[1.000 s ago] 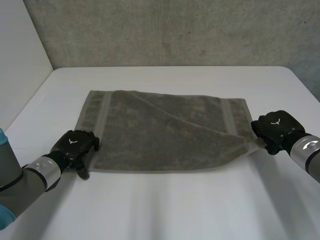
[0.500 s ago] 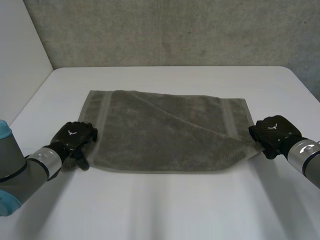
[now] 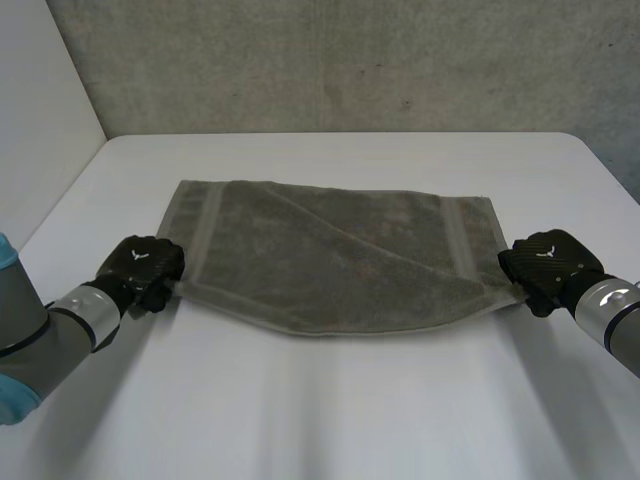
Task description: Fold the towel.
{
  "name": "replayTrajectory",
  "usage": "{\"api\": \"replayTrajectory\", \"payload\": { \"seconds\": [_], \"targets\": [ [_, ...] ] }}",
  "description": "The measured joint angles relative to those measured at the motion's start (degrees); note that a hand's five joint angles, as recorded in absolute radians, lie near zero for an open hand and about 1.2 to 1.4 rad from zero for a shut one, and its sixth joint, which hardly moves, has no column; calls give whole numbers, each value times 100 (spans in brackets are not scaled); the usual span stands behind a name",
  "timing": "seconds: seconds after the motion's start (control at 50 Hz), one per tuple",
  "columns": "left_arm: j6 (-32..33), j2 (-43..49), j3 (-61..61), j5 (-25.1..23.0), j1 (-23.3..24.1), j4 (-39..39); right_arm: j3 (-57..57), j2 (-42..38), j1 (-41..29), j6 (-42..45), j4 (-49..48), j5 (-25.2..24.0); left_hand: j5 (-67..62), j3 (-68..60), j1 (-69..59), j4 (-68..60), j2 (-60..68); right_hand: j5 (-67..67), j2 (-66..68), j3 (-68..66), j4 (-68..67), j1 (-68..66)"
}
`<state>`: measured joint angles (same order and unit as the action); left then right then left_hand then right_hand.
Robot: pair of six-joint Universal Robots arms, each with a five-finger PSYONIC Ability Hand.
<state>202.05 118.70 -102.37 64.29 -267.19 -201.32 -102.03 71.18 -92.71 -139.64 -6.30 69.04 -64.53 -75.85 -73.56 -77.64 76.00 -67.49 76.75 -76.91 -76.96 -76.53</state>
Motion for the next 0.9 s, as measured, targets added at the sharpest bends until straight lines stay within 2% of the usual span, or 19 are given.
{"api": "replayTrajectory", "payload": {
  "seconds": [0.12,0.26,0.44,0.62,0.76,0.9],
  "targets": [
    [-28,-213,-123,3,-14,102,17,41,16,-3,-4,7,0,0,-21,-15,0,0,0,0,0,0],
    [-22,-947,-534,-73,-68,537,119,441,47,18,252,21,-3,-1,-23,-20,1,0,0,0,0,0],
    [-4,-2331,-1059,-451,-280,1530,265,1255,76,189,1504,-109,-17,-17,-28,-22,16,0,0,0,0,0],
    [9,-3269,-1356,-1072,-840,2125,93,2014,415,1150,2776,-375,-17,-17,-43,-23,17,0,0,0,0,0],
    [24,-3373,-1320,-1436,-1129,2359,174,2196,780,1735,3171,-520,-17,-17,-45,-24,17,0,0,0,0,0],
    [6,-2691,-872,-1598,-1183,2336,601,1682,797,1609,2710,-597,-17,-17,-46,-24,16,0,0,0,0,0]
  ]
}}
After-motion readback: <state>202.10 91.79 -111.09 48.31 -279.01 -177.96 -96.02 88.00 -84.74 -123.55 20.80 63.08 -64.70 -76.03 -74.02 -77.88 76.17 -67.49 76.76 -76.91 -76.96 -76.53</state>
